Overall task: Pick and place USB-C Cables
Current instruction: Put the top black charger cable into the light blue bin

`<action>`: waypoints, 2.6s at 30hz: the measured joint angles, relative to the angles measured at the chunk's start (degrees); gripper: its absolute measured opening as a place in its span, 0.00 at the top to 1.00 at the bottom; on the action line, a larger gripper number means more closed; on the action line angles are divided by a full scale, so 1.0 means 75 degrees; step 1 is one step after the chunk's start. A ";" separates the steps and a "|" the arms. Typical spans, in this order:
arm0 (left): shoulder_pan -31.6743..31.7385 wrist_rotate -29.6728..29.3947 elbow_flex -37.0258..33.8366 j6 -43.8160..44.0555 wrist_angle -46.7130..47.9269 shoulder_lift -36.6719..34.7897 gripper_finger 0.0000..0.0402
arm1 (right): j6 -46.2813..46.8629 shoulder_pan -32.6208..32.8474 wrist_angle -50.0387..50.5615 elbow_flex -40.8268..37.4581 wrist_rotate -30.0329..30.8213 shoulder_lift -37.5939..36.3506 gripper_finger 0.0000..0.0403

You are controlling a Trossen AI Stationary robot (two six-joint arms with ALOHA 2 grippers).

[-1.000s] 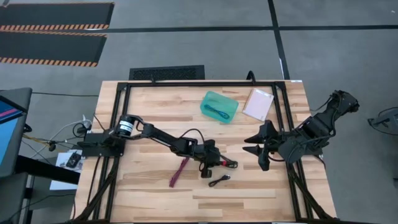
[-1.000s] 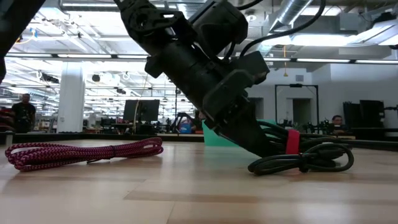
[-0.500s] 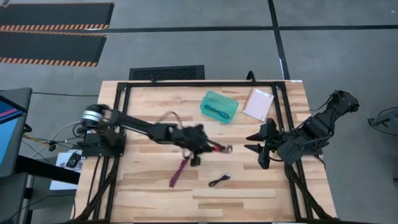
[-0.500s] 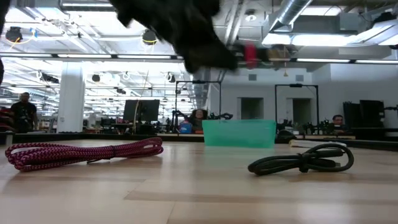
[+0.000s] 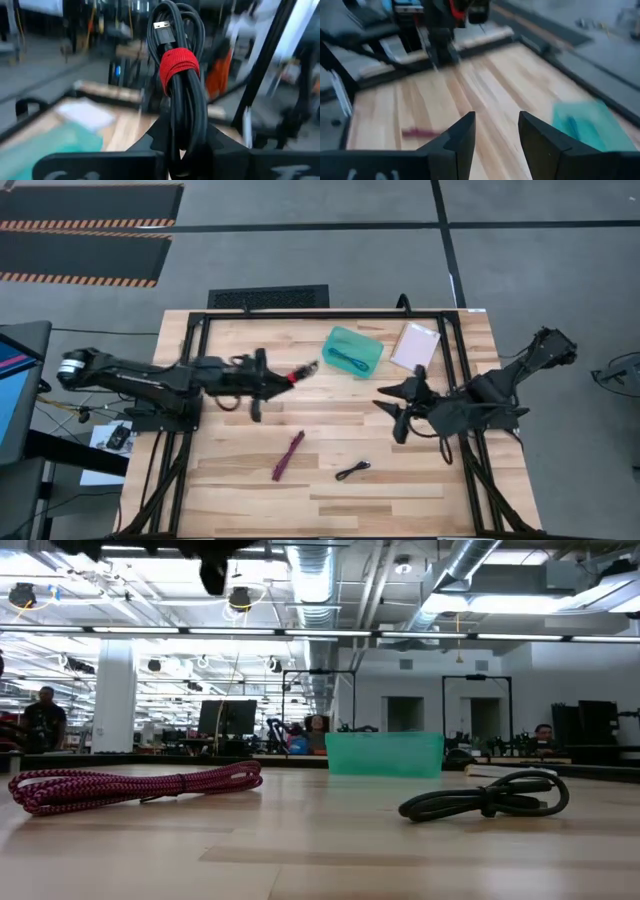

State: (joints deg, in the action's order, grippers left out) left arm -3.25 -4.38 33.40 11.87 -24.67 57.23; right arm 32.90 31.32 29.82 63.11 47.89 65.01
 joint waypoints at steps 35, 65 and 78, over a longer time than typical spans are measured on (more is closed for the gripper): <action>-0.0026 -0.0050 -0.0943 -0.0031 -0.1605 -0.0614 0.94 | -0.4172 -0.3965 -0.9239 0.0843 -0.5694 0.4394 0.23; -0.0125 -0.0145 -0.0926 0.0887 -0.1118 -0.0469 0.91 | -0.4032 -0.3856 -0.8209 0.2251 -0.5976 0.5152 0.81; 0.0520 0.1629 0.0814 0.0732 0.4696 -0.1231 0.73 | -0.4639 -0.4573 -0.5944 0.2250 -0.5389 0.2615 0.81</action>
State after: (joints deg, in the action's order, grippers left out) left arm 0.65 7.84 39.50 17.37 10.55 48.00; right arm -1.90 -2.98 -14.75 79.98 7.47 84.63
